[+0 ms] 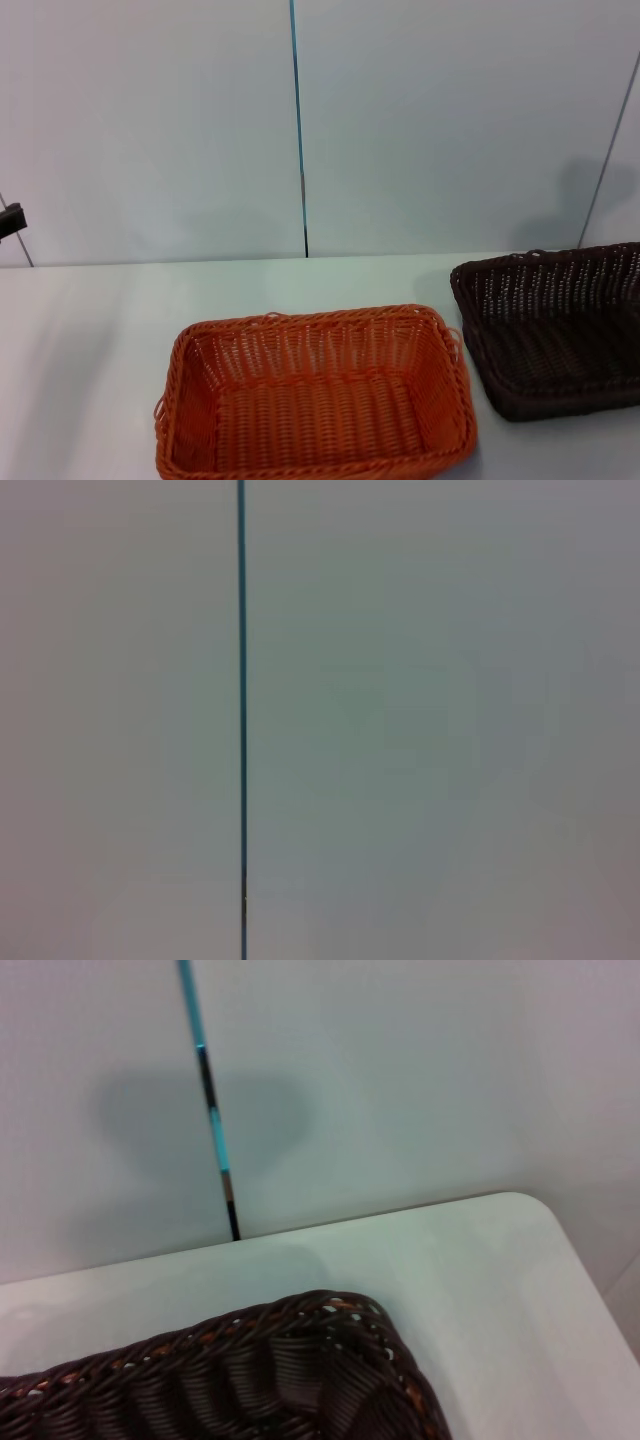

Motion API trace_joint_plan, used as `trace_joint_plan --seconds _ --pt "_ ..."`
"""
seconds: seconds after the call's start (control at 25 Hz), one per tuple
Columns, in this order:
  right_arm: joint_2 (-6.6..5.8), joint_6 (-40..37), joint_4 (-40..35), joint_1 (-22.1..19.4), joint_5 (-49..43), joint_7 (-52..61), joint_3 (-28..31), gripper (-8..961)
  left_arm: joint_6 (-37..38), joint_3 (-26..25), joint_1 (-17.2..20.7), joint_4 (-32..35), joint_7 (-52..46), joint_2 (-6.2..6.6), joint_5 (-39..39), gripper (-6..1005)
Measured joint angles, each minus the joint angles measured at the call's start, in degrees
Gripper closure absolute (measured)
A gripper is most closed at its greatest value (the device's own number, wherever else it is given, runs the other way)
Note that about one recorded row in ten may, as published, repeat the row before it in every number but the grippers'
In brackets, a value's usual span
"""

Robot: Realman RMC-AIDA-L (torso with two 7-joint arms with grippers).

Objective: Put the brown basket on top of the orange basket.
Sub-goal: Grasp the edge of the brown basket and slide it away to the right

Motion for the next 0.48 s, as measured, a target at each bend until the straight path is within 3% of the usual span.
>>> trace_joint_plan --seconds 0.48 --pt "1.79 -4.63 4.02 -5.22 0.17 0.01 -1.70 116 -0.73 0.00 -0.31 -0.03 -0.22 0.02 -0.02 91"
